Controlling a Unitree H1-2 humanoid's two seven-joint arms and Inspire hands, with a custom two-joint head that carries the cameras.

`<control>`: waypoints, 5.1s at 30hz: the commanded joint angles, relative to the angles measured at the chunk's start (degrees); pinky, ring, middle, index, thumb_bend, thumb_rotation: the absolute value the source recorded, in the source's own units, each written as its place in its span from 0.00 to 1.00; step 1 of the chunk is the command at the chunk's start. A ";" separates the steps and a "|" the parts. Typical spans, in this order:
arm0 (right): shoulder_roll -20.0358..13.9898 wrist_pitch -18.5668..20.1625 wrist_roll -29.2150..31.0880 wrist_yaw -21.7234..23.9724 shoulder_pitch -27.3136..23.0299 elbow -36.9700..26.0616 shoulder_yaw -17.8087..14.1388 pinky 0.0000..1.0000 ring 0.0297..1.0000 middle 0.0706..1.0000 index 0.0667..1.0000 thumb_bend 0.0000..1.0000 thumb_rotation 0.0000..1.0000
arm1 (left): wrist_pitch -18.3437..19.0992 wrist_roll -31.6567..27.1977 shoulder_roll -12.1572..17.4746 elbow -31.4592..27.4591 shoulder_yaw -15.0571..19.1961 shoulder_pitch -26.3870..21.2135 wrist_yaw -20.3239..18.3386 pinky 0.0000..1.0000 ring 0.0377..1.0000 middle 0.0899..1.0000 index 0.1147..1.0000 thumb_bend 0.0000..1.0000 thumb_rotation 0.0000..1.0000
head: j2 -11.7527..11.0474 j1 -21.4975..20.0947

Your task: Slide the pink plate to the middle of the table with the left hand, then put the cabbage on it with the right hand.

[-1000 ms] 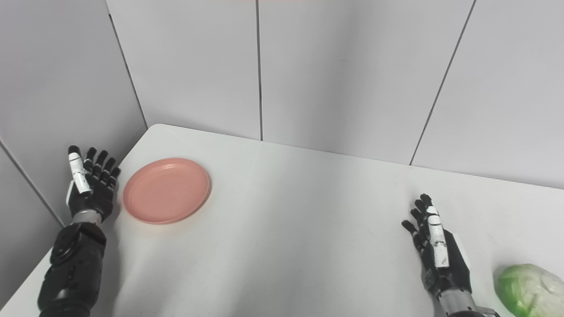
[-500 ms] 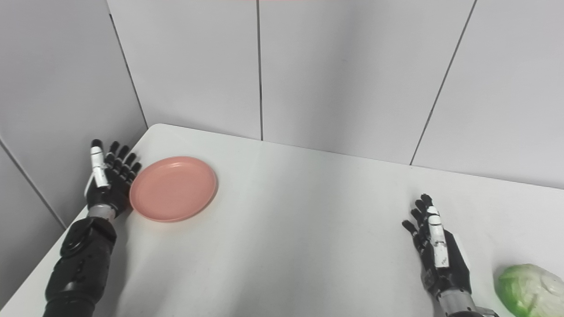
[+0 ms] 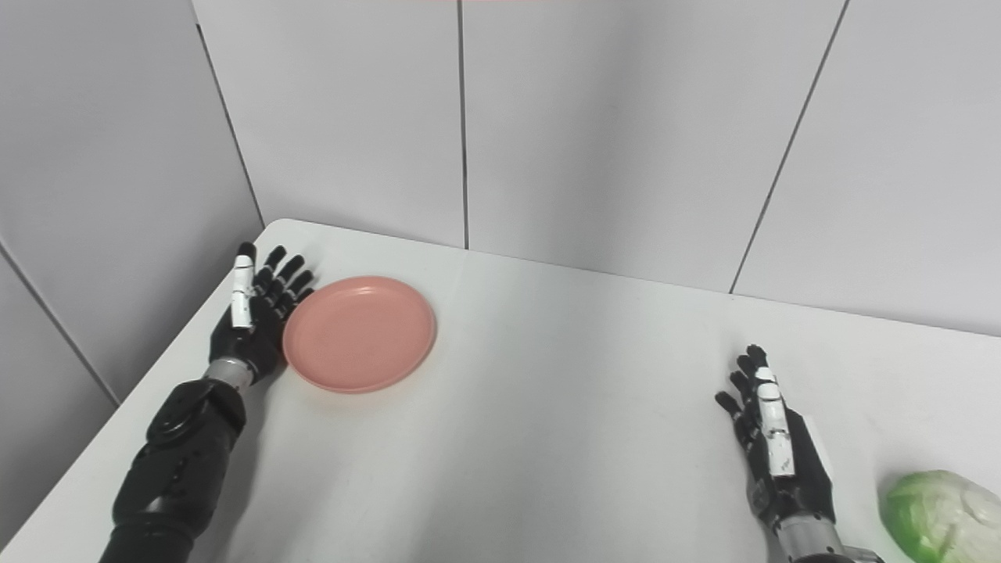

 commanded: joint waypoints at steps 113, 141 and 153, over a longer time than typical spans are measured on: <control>-19.33 8.82 -37.96 -1.19 -3.68 -33.32 -1.77 0.84 0.91 0.92 0.94 0.97 0.64 | 2.74 10.53 -11.33 -15.09 -15.82 11.03 -5.95 1.00 1.00 0.99 0.99 0.64 1.00 | 0.78 -36.82; -31.92 14.00 -34.21 2.69 11.65 -30.04 -13.67 0.86 0.93 0.95 0.97 1.00 0.43 | 1.89 7.32 -8.71 -11.33 -12.89 10.16 -10.36 0.97 0.98 0.99 0.97 0.68 1.00 | 1.80 -41.69; -31.71 13.57 -33.18 3.06 11.71 -25.75 -10.35 0.89 0.94 0.95 0.96 1.00 0.46 | 2.96 7.21 -8.25 -12.68 -12.39 10.52 -10.50 0.99 0.99 0.99 0.98 0.66 0.99 | 2.69 -42.81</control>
